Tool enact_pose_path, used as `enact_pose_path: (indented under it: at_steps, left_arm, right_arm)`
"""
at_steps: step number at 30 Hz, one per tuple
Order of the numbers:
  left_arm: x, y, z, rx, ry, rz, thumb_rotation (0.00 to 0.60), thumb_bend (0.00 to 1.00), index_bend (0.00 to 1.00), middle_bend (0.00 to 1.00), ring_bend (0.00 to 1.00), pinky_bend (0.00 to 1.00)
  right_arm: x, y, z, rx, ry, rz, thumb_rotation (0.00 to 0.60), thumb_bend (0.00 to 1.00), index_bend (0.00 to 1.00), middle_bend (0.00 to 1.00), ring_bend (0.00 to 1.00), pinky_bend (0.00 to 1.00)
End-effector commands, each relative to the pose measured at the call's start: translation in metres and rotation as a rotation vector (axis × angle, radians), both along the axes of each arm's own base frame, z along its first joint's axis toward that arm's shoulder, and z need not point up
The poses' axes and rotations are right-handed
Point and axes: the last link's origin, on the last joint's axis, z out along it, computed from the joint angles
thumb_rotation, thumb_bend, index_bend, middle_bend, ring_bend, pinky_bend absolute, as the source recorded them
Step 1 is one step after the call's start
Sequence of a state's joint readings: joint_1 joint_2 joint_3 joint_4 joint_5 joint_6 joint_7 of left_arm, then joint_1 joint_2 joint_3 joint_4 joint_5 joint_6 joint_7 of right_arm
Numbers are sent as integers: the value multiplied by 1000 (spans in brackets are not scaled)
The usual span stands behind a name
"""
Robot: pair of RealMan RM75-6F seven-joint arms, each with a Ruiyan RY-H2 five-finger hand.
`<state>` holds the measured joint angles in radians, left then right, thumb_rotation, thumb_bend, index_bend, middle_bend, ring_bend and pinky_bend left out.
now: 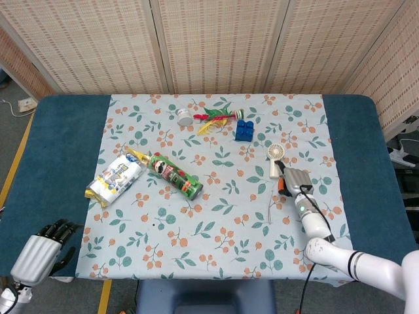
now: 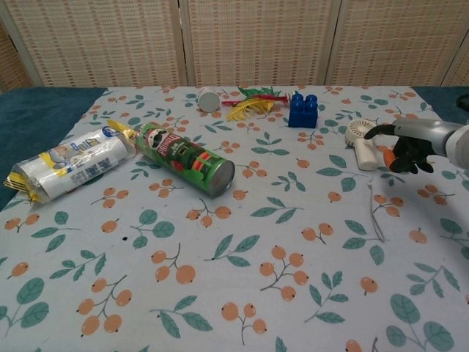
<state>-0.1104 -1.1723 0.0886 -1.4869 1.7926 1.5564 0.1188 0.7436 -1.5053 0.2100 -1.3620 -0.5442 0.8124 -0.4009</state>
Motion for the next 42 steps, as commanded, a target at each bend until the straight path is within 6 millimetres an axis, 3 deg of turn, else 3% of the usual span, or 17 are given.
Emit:
enact_pose_path:
  at_steps: [1, 42]
  left_arm:
    - [0, 0, 0, -1, 1, 1, 600, 422, 244, 288, 215, 407]
    - [0, 0, 0, -1, 2, -1, 600, 423, 244, 303, 228, 407]
  right_arm:
    - [1, -1, -1, -9, -4, 7, 600, 725, 88, 840, 732, 788]
    - [-6, -9, -11, -23, -3, -8, 600, 725, 88, 840, 732, 788]
